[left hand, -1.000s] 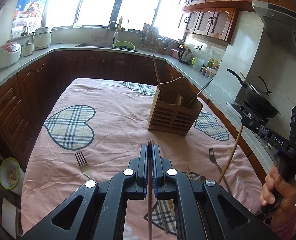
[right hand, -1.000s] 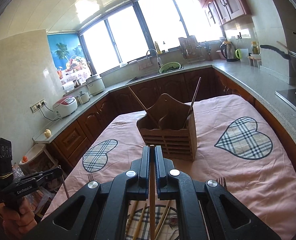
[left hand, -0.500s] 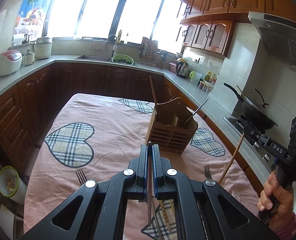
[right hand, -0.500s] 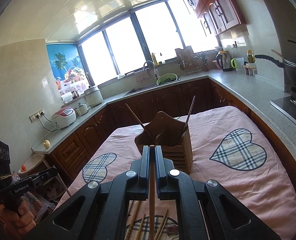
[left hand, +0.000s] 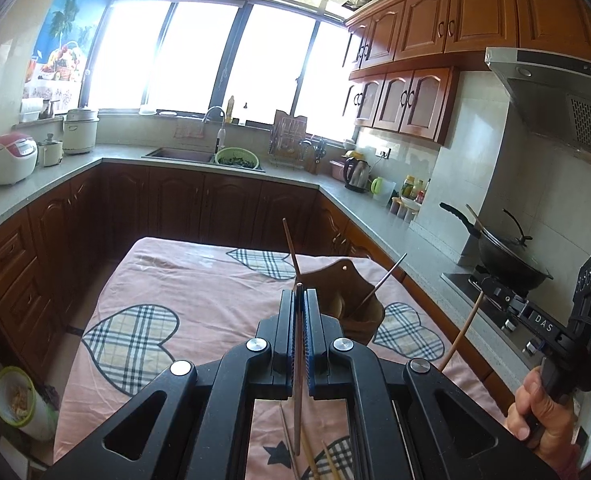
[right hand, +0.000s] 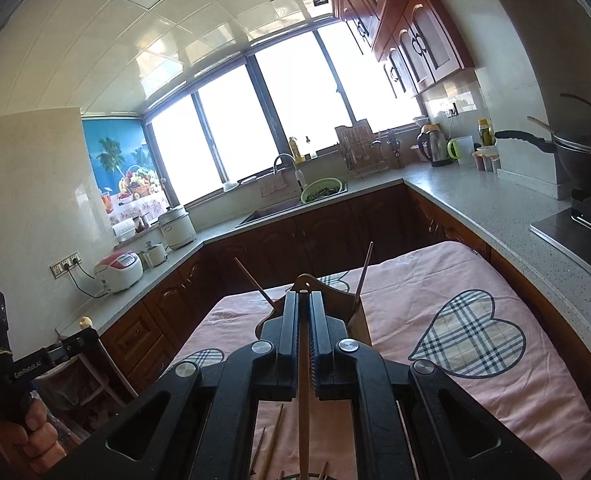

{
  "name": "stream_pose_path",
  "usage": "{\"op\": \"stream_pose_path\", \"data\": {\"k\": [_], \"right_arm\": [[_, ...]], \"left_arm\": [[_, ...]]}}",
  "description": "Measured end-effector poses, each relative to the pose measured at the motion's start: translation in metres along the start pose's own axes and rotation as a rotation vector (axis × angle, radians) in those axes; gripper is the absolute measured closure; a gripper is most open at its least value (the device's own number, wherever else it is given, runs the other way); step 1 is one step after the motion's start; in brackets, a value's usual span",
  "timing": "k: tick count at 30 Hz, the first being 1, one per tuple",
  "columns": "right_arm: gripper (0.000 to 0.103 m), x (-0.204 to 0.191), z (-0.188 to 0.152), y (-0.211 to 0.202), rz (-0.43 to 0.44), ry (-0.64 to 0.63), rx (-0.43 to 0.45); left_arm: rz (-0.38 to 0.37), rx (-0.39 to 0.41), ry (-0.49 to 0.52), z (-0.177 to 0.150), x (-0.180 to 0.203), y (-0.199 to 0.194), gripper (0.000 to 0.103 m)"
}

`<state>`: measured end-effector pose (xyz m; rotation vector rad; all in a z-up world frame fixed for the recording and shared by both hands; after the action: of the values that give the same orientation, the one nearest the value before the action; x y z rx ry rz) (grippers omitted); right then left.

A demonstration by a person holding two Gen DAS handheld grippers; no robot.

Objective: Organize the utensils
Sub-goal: 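Carry the chopstick with the left tool over the wooden holder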

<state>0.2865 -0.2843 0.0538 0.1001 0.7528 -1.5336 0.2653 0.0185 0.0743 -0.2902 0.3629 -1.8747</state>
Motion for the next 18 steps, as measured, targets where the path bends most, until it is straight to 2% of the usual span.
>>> {"op": "stream_pose_path", "data": {"k": [11,18], "right_arm": [[0.099,-0.013,0.058,0.018,0.017,0.005,0.148],[0.099,-0.015,0.094,0.037,0.007,0.012,0.237]], "left_arm": [[0.012,0.137,0.029,0.044,-0.003,0.035,0.101],[0.025,0.175,-0.001,0.061,-0.012,0.079,0.101]]}}
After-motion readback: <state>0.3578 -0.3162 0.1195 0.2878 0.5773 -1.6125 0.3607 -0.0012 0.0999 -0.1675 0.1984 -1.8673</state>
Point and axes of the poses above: each gripper's, at about its wrist camera, not at the fingertips, and y roughly the way its jaws point, x to its right, z to its top, the point moved 9 cm from there along y, roughly the way its jaws point, and after that the axes turned 14 degrees about y, right-handed, at the moved point
